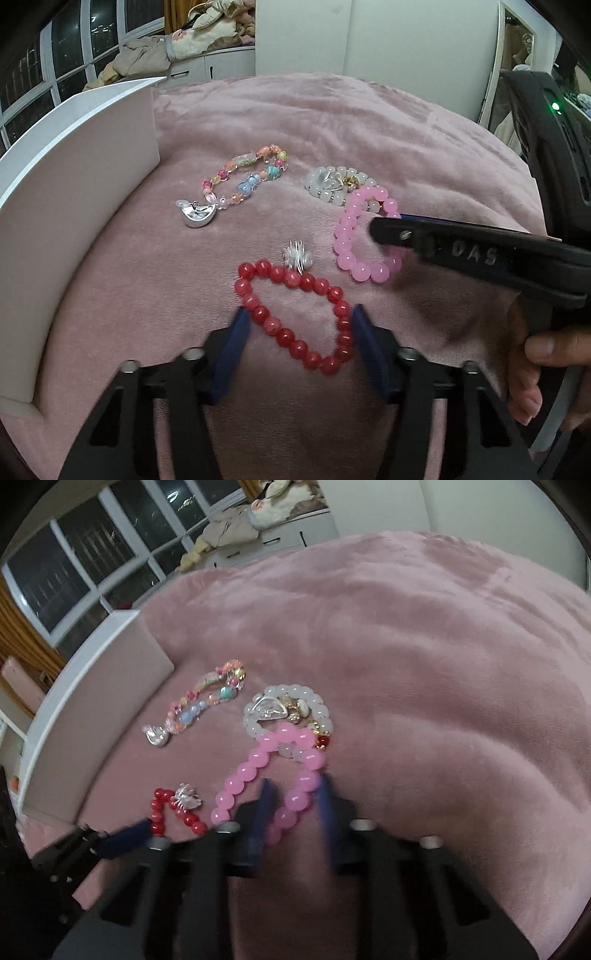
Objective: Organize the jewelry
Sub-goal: 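Grasp the red bead bracelet with the left tool while the right tool grasps the pink bead bracelet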
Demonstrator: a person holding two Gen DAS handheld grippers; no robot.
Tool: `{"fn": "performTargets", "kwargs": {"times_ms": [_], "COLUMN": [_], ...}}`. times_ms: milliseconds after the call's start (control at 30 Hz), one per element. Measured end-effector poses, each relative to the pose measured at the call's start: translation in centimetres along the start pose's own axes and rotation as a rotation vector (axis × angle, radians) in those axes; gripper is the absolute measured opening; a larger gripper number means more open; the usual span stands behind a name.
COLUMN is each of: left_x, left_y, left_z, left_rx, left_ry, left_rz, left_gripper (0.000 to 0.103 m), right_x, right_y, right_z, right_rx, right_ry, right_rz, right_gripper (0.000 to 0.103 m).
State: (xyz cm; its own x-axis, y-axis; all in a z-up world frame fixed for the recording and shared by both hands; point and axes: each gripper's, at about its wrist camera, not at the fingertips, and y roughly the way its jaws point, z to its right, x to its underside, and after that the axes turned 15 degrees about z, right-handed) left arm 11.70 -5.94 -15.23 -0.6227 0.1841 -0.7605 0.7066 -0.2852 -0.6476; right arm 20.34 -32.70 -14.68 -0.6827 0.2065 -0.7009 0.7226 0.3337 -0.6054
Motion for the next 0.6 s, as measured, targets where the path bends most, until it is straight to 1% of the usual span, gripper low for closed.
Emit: {"fn": "performTargets", "kwargs": {"times_ms": [33, 67, 100, 133, 167, 300, 467, 600], "left_x": [-0.1, -0.2, -0.3, -0.3, -0.4, -0.4, -0.8, -1.3], "left_y": [0.1, 0.1, 0.1, 0.1, 0.1, 0.1, -0.8, -1.8], "left_z": [-0.1, -0.1, -0.1, -0.1, -0.2, -0.5, -0.7, -0.4], "left_rx": [-0.001, -0.001, -0.006, -0.015, -0.025, -0.037, -0.056, -0.065], "left_ry": [-0.004, -0.01, -0.015, -0.017, -0.02, -0.04, -0.058, -0.045], "left_rz": [-0.002, -0.006, -0.01, -0.014, -0.024, -0.055, -0.066, -0.065], "left_gripper": [0.046, 0.043, 0.036, 0.022, 0.015, 0.015, 0.015, 0.015], "right_x": [-0.1, -0.2, -0.3, -0.4, -0.4, -0.9, -1.2, -1.4], "right_y": [-0.3, -0.6, -0.8, -1.2, -1.6, -3.0, -6.2, -9.0], "right_z": [0.2, 0.2, 0.2, 0.0, -0.2, -0.7, -1.3, -1.8], "right_rx": [-0.008, -0.012, -0.016, -0.023, -0.034, -0.064, -0.098, -0.124], "right_ry": [0.018, 0.02, 0.018, 0.017, 0.02, 0.022, 0.019, 0.016], "right_rz": [0.007, 0.015, 0.024, 0.038, 0.046, 0.072, 0.122, 0.158], "right_gripper": [0.013, 0.013, 0.013, 0.012, 0.012, 0.012, 0.012, 0.012]}}
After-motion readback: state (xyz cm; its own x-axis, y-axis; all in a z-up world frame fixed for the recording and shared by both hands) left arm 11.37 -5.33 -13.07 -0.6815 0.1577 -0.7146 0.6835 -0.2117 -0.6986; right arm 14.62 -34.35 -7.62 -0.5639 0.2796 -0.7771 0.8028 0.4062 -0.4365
